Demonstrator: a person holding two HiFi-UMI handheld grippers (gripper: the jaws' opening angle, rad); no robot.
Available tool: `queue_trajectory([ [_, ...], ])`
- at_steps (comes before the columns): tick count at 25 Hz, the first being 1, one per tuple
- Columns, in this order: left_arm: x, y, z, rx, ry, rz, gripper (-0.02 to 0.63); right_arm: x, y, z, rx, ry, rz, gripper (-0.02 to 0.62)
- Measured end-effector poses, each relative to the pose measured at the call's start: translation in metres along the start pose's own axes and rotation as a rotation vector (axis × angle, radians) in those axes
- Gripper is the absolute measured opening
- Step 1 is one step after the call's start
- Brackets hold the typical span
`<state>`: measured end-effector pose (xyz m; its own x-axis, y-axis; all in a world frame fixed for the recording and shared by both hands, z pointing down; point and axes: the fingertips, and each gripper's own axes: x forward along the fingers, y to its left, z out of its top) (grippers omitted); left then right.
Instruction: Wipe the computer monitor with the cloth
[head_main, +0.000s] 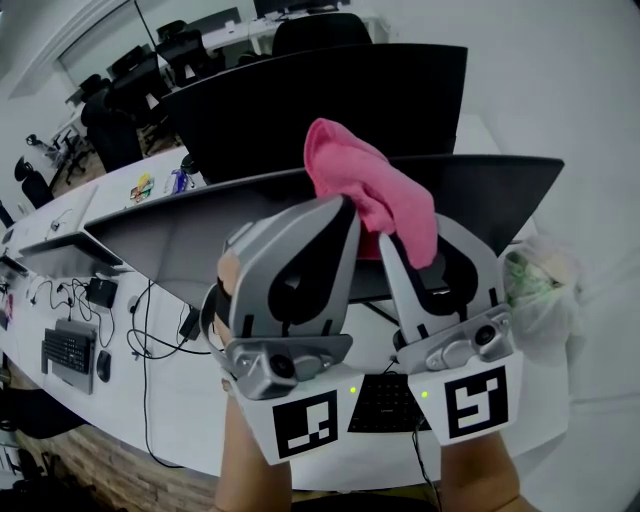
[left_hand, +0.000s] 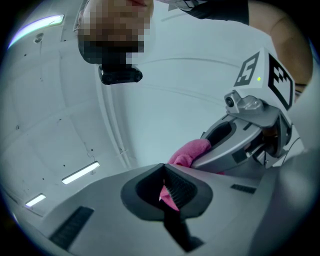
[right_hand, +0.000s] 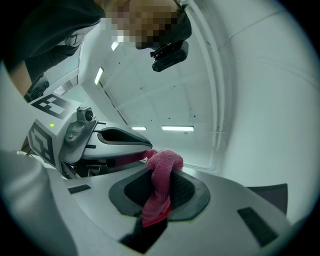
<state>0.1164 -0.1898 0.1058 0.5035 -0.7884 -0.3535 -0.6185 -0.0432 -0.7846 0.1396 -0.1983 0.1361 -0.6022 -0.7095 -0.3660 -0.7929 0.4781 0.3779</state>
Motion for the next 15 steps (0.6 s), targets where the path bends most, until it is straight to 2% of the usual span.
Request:
queue_trajectory([
  [11,0.017,-0.02,0.01,-0.026,-0.034,-0.009,0.006,-0.014,-0.024,-0.01,-0.026,0.012,-0.05,0.063],
  [15,0.031,-0.037,0.026,-0.042,-0.057,-0.02,0.006,-0.028,-0.044,-0.014,-0.04,0.025,-0.068,0.063],
])
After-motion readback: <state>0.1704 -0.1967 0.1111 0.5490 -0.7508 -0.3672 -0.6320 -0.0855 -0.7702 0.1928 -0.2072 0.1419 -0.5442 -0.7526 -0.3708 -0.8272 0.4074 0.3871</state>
